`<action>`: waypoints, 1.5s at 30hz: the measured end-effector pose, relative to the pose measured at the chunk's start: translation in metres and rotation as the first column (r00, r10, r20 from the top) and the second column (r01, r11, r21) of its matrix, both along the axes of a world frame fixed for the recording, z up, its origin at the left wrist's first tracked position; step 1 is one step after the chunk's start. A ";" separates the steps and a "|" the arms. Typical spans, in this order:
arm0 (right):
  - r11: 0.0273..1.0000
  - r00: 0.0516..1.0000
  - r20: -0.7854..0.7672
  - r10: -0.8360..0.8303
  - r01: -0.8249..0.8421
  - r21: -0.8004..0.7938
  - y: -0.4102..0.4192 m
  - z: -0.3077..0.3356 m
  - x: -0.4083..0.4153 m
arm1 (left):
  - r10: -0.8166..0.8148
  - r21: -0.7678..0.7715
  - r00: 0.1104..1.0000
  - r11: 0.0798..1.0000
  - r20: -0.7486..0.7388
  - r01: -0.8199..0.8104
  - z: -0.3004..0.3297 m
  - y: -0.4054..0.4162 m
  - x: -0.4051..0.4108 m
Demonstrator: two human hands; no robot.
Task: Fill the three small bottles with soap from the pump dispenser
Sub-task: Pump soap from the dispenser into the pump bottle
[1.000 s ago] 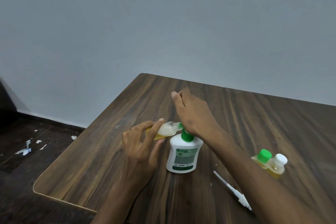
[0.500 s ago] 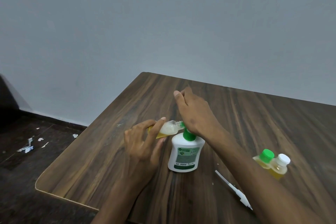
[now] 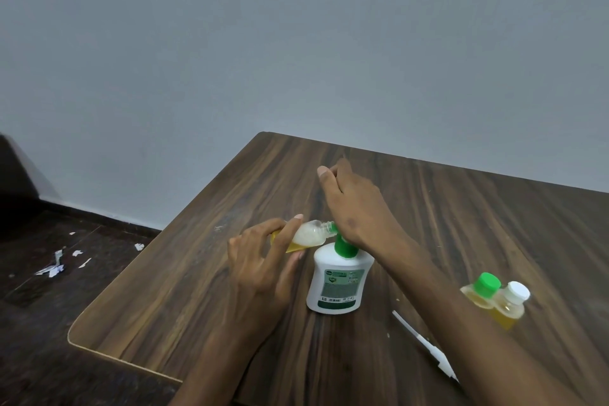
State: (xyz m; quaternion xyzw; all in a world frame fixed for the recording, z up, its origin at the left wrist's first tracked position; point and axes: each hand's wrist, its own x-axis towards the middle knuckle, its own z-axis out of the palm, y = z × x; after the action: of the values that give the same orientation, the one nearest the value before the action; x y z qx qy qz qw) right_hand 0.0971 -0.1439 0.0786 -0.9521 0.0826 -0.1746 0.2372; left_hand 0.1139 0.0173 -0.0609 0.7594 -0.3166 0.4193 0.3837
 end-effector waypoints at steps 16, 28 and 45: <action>0.999 1.000 -0.014 -0.007 0.006 -0.043 0.000 0.002 -0.001 | 0.000 -0.013 1.000 1.000 0.011 0.000 -0.001 -0.001 0.000; 0.999 1.000 -0.011 -0.005 0.005 -0.035 0.000 0.002 -0.001 | 0.000 -0.012 1.000 1.000 0.007 0.000 -0.001 -0.001 0.000; 0.999 1.000 -0.011 -0.011 0.010 -0.033 0.001 0.002 -0.002 | 0.001 -0.015 1.000 1.000 -0.005 -0.001 -0.002 -0.001 -0.002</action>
State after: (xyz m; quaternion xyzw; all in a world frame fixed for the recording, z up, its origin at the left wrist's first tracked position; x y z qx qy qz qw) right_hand 0.0953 -0.1431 0.0810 -0.9564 0.0861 -0.1719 0.2201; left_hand 0.1121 0.0167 -0.0627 0.7577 -0.3122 0.4199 0.3901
